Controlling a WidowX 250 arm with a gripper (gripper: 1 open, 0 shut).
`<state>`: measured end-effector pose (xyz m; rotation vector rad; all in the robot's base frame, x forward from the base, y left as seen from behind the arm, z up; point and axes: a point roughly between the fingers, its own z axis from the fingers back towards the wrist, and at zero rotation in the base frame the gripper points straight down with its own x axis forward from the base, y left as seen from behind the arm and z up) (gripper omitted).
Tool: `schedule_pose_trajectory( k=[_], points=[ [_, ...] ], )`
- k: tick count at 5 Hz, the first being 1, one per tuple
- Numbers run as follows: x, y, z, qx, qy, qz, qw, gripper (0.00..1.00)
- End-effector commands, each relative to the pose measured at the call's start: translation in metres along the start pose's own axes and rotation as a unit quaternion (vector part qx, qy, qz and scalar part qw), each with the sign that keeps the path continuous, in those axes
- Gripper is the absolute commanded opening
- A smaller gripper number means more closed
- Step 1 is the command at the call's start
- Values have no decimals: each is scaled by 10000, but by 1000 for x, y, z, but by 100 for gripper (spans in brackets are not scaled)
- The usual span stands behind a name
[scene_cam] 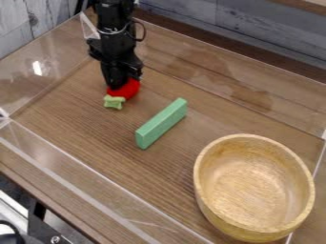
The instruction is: Move the red object to the left side of the table
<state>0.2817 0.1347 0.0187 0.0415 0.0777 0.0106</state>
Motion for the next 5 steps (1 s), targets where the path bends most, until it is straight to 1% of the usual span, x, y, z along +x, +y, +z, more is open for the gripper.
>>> schedule_pose_trajectory(
  k=[1,5],
  points=[
    [-26,-4,-12,-153,491,-68,9987,0],
    [-36,-7,-13,-219,732,-135,9970,0]
  ],
)
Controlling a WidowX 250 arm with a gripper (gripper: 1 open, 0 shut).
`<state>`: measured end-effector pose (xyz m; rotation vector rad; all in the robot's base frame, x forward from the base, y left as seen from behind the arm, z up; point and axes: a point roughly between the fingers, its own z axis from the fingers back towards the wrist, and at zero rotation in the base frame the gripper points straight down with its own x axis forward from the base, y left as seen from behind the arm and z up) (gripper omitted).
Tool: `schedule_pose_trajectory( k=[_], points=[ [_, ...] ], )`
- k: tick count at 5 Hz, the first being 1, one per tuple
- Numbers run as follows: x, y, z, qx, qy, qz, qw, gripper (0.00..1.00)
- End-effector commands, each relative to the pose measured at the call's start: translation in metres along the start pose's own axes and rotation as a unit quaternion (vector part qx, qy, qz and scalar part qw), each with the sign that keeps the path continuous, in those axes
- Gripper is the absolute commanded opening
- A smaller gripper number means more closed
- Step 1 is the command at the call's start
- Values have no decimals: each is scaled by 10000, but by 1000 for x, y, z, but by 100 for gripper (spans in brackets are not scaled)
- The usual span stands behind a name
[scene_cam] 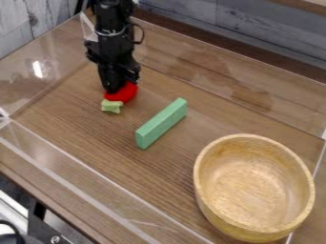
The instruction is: Move the red object to the left side of the table
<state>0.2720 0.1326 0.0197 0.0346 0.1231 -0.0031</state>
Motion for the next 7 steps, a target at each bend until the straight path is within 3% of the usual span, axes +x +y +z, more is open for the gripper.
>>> schedule_pose_trajectory(
  k=[1,4,7],
  points=[
    [-28,-7,-15,-207,572,-88,9981,0],
    [-45,10,-18,-241,735,2,9970,0],
    [-55,17,-19,-315,876,67,9956,0]
  ],
)
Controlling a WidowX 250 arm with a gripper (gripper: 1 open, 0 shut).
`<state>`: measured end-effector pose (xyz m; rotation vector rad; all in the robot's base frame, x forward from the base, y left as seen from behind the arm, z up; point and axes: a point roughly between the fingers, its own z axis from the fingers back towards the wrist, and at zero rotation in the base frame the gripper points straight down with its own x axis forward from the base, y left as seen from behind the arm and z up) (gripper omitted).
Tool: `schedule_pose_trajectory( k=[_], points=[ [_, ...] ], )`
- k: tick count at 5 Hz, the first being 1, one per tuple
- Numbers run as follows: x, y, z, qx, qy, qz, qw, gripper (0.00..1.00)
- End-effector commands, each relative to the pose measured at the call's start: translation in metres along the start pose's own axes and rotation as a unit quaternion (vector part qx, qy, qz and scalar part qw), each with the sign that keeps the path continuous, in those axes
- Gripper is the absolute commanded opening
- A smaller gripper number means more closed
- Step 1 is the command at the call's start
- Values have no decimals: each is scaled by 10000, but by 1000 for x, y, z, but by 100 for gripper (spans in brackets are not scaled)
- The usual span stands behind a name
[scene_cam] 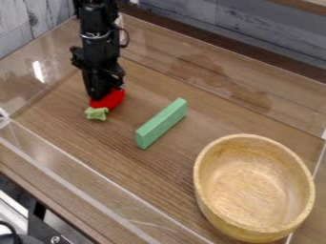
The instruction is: Move the red object to the left side of the table
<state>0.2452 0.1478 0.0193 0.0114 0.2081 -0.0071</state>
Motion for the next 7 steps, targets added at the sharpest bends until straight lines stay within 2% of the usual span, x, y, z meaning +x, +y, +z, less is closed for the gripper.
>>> schedule_pose_trajectory(
  k=[1,7],
  points=[
    [-29,4,-18,-247,478,114,9985,0],
    [-27,9,-20,-537,518,161,9971,0]
  ],
)
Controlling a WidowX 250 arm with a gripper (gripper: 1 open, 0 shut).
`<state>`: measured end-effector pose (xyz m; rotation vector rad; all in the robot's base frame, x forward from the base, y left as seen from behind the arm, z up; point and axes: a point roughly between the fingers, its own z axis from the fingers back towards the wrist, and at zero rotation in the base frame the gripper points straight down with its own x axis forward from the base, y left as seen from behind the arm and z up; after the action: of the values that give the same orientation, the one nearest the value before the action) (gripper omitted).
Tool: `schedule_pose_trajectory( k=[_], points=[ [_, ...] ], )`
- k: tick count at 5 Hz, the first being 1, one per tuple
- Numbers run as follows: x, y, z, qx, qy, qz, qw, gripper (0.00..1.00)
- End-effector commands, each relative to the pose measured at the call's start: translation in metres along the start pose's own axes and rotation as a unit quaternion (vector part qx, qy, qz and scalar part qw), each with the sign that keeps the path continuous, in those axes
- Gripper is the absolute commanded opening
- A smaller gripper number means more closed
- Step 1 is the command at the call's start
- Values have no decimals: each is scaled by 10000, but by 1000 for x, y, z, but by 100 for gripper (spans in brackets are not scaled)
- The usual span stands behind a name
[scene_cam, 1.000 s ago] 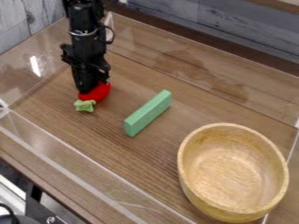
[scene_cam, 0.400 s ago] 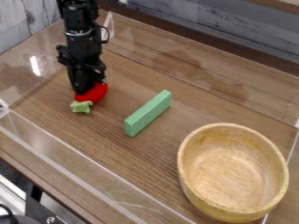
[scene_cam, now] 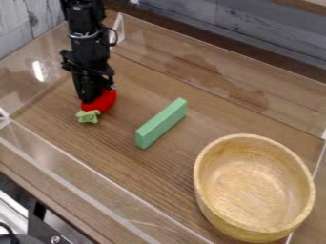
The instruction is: Move the red object to the left side of the table
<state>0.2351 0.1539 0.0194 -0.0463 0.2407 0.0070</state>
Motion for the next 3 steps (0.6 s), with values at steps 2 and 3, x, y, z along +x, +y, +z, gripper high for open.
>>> schedule_pose_trajectory(
  k=[2,3],
  points=[
    [-16,4,-18,-328,368,142,9987,0],
    [-15,4,-18,-368,377,149,9985,0]
  ],
)
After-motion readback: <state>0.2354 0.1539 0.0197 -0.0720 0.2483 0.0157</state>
